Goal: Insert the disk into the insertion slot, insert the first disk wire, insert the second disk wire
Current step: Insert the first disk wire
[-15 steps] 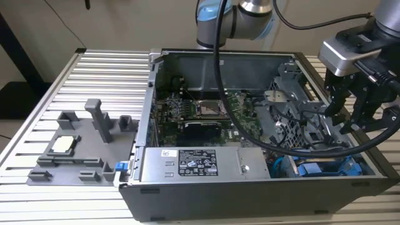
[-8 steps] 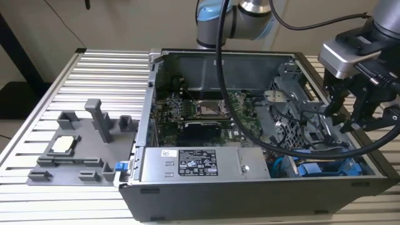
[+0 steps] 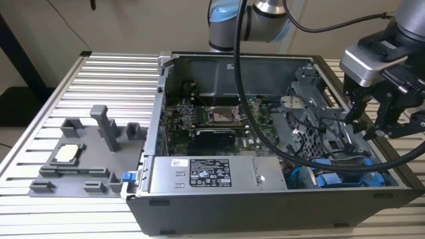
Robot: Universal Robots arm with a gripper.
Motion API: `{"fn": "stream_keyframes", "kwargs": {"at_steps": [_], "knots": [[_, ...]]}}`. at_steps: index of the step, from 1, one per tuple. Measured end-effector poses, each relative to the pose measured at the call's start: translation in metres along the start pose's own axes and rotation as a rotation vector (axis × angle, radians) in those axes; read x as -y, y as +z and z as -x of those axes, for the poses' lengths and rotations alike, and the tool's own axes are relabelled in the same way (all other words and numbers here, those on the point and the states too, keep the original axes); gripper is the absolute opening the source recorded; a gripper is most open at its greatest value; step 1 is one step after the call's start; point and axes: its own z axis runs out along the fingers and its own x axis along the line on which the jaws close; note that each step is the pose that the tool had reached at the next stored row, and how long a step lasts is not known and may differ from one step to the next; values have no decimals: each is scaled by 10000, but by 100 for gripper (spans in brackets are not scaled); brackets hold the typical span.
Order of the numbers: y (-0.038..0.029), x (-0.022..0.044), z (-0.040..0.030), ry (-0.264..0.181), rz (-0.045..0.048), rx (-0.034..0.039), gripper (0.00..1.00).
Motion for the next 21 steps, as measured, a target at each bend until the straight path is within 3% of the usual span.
{"fn": "stream_keyframes", "kwargs": {"at_steps": [1,7,10,13,18,21], "knots": [[-1,0,0,-6,-40,-13,47],[0,-1,1,-12,-34,-44,47],[-1,-1,1,-19,-23,-82,38],[-1,-1,1,-40,5,-185,31],[-1,-1,1,-92,78,-441,29],[-1,-1,0,-94,80,-450,22]]}}
